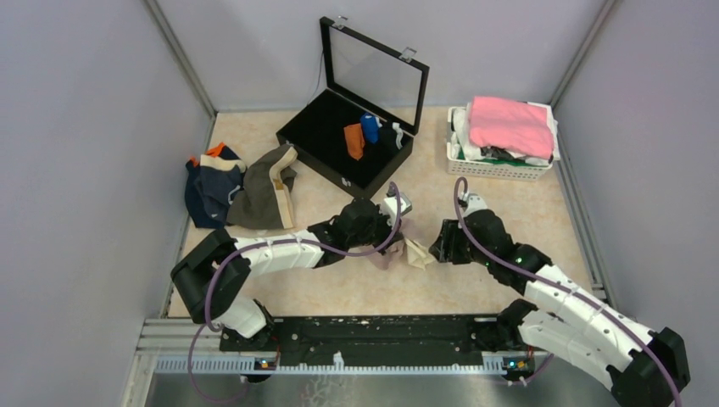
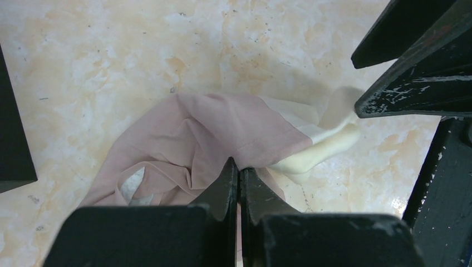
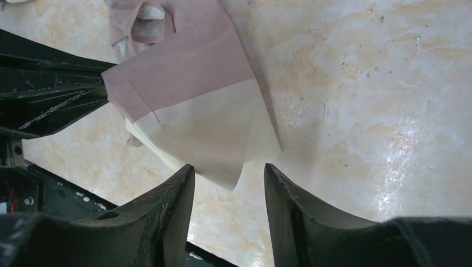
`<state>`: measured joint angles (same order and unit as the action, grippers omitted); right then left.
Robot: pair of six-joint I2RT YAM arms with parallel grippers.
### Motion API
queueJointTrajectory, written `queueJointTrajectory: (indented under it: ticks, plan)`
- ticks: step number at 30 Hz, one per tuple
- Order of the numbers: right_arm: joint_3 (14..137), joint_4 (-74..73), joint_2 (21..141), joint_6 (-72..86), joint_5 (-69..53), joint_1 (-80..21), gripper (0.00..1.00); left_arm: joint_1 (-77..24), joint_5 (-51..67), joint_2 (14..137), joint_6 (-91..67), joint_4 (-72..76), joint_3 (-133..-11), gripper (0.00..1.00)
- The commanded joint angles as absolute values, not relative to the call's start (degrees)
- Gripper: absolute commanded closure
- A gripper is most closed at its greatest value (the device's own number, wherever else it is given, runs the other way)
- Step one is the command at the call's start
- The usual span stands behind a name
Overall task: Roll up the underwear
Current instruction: Flatten out the underwear at the center of the board.
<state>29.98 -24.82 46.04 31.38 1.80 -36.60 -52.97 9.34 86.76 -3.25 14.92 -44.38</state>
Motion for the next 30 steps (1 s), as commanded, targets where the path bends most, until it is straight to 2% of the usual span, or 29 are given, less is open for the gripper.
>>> queueJointTrajectory:
  ticks: [1, 5, 15, 19, 25, 30]
  plan:
    - [28.87, -20.04, 42.2, 34.5, 0.15, -35.98, 0.55, -52.82, 8.7, 85.88, -2.55, 15.75, -46.33, 1.0]
    - [28.62, -18.36, 43.56, 34.19, -1.92, -36.0, 0.58, -52.82, 9.18, 85.7, -2.61, 15.85, -46.1, 1.0]
    - [28.35, -11.28, 48.5, 28.26, -16.28, -36.03, 0.5, -52.78, 10.05, 87.27, -2.55, 15.32, -47.12, 1.0]
    - [28.86, -12.46, 51.14, 28.42, -15.76, -35.95, 0.61, -52.74, 10.15, 87.71, -2.62, 14.98, -47.48, 1.0]
    - [28.6, -13.1, 55.28, 28.54, -14.93, -35.97, 0.61, -52.73, 10.11, 87.89, -2.47, 14.79, -47.7, 1.0]
    - [28.57, -14.24, 56.04, 28.53, -11.93, -35.98, 0.69, -52.73, 10.04, 87.96, -2.44, 14.55, -47.52, 1.0]
